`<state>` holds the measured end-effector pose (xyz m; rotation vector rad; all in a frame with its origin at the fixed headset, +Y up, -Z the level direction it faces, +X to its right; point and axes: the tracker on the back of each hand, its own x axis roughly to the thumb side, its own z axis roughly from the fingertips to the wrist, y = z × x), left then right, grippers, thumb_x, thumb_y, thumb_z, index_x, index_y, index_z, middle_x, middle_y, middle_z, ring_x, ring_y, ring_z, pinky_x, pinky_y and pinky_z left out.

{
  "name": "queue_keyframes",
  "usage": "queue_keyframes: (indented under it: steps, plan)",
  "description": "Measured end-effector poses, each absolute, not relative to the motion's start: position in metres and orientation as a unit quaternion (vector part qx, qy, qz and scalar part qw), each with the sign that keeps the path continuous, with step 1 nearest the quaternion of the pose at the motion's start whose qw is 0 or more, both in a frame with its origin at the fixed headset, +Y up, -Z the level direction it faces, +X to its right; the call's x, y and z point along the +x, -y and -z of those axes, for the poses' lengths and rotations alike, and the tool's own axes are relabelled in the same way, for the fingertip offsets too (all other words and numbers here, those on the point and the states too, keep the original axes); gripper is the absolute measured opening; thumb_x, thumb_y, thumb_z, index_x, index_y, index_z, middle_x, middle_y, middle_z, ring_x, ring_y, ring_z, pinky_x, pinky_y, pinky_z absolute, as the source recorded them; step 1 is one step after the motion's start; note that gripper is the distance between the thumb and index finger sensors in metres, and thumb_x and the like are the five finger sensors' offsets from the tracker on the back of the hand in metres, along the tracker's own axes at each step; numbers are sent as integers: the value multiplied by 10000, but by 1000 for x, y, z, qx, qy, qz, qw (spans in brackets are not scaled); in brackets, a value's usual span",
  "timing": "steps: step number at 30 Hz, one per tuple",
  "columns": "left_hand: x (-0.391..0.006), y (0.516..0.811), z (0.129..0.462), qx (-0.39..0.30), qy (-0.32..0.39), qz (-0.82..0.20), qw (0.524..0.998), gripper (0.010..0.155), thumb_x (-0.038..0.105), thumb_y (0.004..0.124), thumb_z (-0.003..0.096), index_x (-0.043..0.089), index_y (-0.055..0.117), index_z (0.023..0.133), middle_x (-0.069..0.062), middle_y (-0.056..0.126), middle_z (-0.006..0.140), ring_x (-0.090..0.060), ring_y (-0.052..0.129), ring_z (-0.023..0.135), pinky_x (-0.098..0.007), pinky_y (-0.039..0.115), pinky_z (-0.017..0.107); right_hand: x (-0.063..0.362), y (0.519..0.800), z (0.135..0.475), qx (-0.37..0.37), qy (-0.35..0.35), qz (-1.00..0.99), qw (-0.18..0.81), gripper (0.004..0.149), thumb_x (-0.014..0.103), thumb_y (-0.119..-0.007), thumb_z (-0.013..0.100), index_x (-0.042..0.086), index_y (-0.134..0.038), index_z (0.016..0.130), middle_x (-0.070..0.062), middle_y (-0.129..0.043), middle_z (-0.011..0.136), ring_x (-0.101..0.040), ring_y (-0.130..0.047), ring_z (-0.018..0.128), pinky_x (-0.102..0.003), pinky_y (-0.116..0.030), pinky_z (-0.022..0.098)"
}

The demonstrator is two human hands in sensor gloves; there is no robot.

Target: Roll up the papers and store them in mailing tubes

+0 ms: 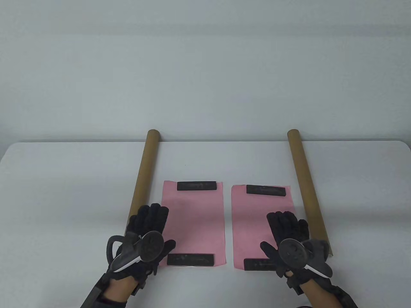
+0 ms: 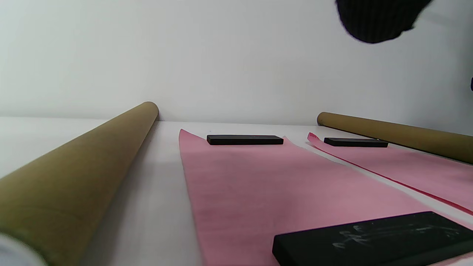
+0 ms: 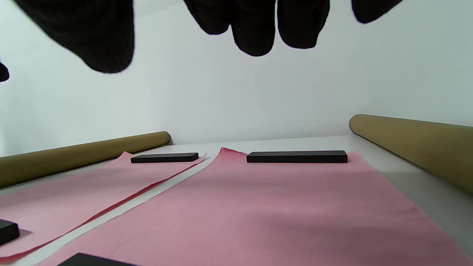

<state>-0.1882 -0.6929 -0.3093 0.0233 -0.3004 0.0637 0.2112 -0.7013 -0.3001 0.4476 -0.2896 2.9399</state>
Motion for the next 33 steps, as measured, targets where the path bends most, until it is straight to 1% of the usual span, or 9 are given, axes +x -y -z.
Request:
queue_keyframes:
  steps: [4, 11, 16, 19, 22, 25, 29, 33]
  plan:
    - [-188, 693, 309, 6, 149, -32, 988, 945, 685, 643, 375, 299, 137, 1073, -48, 235, 1179, -414, 319, 1116, -578, 432, 779, 211, 701, 300, 150, 95, -981, 76, 874, 570, -775, 492, 80, -448, 1139, -223, -523, 1156, -574, -539, 1071, -771, -450, 674]
    - [-186, 695, 311, -3, 150, -26, 988, 943, 682, 649, 376, 294, 152, 1077, -57, 280, 1179, -413, 377, 1114, -573, 470, 777, 210, 698, 298, 156, 105, -980, 69, 879, 573, -773, 492, 81, -440, 1141, -223, -503, 1163, -582, -523, 1072, -770, -448, 677]
    - [-189, 697, 315, -6, 137, -18, 990, 941, 679, 654, 376, 296, 158, 1078, -57, 278, 1180, -411, 373, 1116, -573, 467, 779, 210, 700, 299, 159, 95, -981, 62, 881, 576, -770, 494, 86, -434, 1144, -220, -492, 1168, -584, -511, 1077, -773, -445, 678]
    - [-195, 697, 319, -13, 119, -8, 993, 944, 680, 655, 376, 294, 157, 1078, -65, 284, 1179, -412, 372, 1116, -574, 469, 779, 211, 700, 299, 159, 94, -981, 64, 881, 574, -771, 493, 86, -433, 1144, -222, -489, 1168, -587, -510, 1075, -775, -442, 678]
    - [-200, 696, 323, -20, 99, 0, 995, 958, 677, 660, 376, 275, 148, 1079, -102, 292, 1174, -417, 363, 1115, -580, 461, 780, 211, 698, 299, 158, 95, -981, 67, 880, 573, -769, 495, 82, -434, 1143, -228, -488, 1166, -590, -512, 1072, -777, -445, 673]
    - [-203, 697, 327, -17, 88, 21, 996, 966, 679, 669, 375, 268, 156, 1083, -99, 328, 1172, -406, 393, 1116, -579, 470, 781, 209, 695, 296, 164, 101, -978, 74, 878, 570, -771, 495, 78, -439, 1141, -235, -489, 1164, -594, -513, 1068, -780, -446, 669]
    - [-209, 705, 340, -54, 54, 36, 996, 986, 682, 679, 375, 259, 134, 1080, -106, 310, 1170, -411, 381, 1113, -579, 466, 781, 207, 691, 293, 170, 111, -977, 70, 878, 570, -771, 493, 78, -441, 1141, -231, -492, 1163, -593, -515, 1067, -780, -447, 668]
    - [-222, 711, 361, -104, -10, 21, 994, 1014, 688, 690, 378, 237, 113, 1079, -122, 296, 1167, -416, 393, 1107, -580, 474, 778, 210, 690, 294, 167, 111, -977, 74, 877, 570, -772, 494, 78, -443, 1141, -230, -492, 1164, -595, -514, 1067, -780, -447, 669]
